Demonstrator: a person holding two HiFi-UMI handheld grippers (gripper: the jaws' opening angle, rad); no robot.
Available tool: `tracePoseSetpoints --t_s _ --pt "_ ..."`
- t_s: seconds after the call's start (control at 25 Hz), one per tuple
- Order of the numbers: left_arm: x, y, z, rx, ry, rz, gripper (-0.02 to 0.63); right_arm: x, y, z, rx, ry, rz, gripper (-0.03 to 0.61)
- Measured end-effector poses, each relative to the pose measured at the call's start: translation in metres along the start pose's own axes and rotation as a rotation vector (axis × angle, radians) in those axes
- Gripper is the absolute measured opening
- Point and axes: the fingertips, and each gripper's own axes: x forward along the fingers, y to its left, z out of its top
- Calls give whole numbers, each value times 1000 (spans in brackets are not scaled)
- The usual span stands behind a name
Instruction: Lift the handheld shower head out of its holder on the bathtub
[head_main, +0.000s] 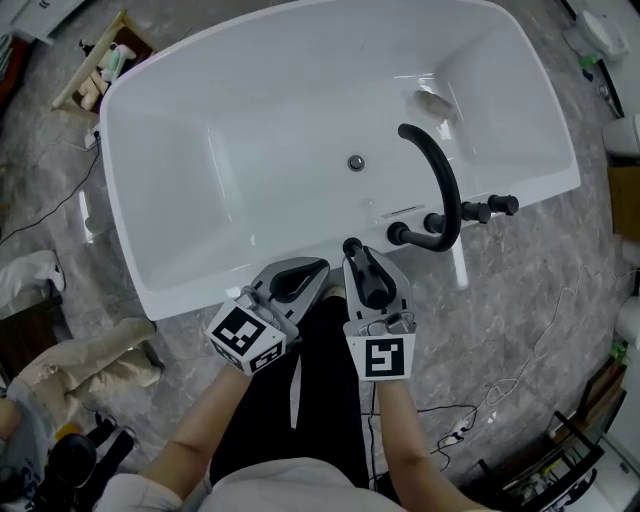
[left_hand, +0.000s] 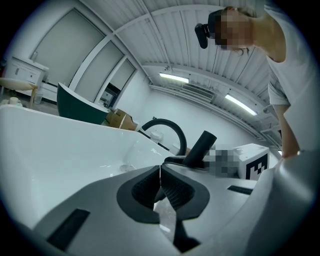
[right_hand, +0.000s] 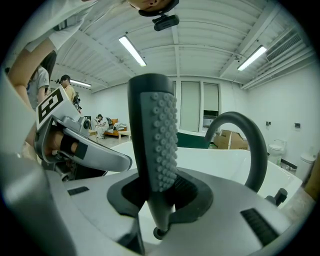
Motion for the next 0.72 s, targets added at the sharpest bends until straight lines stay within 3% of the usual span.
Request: tracePoseSetpoints --t_s 0.72 --pt "-14 -23 52 43 -10 -36 11 -19 1 61 30 -42 0 106"
